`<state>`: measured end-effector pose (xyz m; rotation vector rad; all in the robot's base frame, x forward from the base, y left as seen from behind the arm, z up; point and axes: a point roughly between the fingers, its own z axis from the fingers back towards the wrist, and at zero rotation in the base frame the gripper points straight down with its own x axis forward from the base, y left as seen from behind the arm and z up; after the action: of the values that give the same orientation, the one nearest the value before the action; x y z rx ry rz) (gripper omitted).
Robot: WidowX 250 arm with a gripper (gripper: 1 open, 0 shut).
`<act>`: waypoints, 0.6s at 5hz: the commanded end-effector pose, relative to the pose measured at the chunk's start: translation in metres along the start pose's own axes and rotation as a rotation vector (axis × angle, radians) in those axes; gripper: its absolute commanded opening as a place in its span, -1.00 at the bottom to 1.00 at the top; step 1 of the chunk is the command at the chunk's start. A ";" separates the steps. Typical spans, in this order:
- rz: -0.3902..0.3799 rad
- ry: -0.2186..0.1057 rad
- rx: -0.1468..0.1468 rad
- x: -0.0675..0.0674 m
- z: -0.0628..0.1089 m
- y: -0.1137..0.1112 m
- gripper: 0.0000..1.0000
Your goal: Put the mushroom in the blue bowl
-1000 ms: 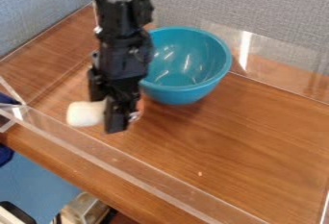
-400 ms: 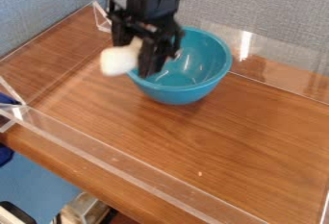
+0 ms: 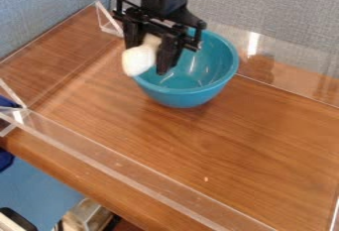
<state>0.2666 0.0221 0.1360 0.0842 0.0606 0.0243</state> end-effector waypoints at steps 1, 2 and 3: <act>0.113 -0.053 -0.010 0.012 0.008 0.013 -1.00; 0.164 -0.060 -0.021 0.015 0.010 0.019 -1.00; 0.145 -0.047 -0.023 0.032 -0.003 0.002 -1.00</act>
<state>0.2905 0.0237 0.1161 0.0647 0.0678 0.1648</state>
